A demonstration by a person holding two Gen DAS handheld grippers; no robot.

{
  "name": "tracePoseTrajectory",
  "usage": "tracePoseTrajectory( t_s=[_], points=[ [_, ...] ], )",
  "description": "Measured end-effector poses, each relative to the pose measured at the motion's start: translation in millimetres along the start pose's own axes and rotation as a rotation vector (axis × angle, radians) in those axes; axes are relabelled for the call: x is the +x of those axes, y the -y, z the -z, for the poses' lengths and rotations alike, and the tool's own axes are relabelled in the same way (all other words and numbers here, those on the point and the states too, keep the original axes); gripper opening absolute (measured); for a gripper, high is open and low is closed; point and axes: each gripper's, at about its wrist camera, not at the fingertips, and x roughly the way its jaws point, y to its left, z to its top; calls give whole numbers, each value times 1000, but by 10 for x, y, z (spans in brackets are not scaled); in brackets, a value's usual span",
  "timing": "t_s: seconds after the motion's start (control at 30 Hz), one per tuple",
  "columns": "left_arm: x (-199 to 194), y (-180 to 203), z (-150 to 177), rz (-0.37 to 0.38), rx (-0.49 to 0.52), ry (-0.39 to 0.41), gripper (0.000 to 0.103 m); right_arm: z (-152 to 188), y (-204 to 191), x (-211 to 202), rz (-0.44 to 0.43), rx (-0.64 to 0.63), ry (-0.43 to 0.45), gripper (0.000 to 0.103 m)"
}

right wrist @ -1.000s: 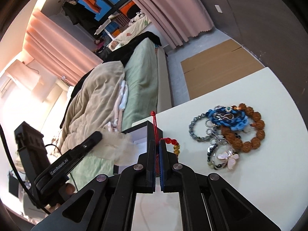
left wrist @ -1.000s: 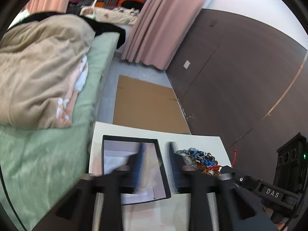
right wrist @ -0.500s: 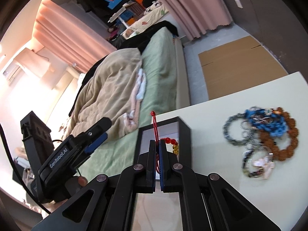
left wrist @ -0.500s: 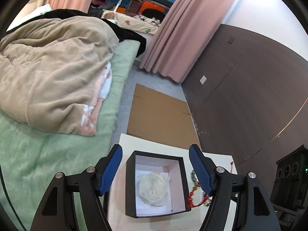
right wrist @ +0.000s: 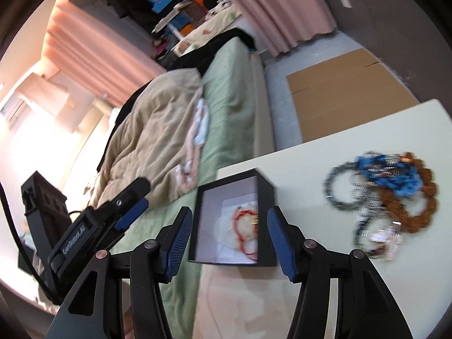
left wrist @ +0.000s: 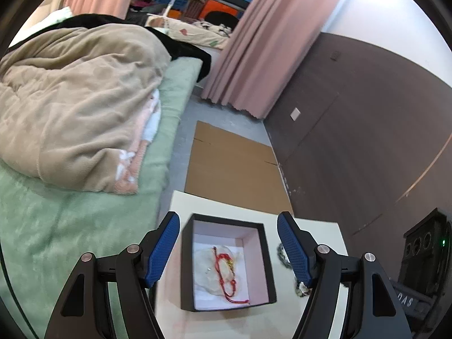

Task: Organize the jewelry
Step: 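Open the left gripper over the box while the right gripper drops the red bracelet in, then move the left gripper back to the jewelry pile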

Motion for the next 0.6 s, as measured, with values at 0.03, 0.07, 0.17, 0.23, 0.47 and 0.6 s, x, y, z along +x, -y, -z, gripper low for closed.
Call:
tracePoseTrajectory(
  t_s=[0.03,0.07,0.17,0.23,0.47,0.6],
  points=[
    [6,46,21,4,12,-4,72,-1,39,-48,12,6,5,56],
    [9,84,44,7,23,-7,72,-1,78,-98,21,12,8,56],
    [27,226,117,16,61,-18,72,6,242,-286,53,48,25,60],
    [41,320,168,25,77,-25,72,12,345,-397,102,60,40,66],
    [107,666,350,53,138,-45,72,40,652,-691,139,122,64,67],
    [162,856,455,76,172,-69,72,66,770,-796,149,148,64,67]
  ],
)
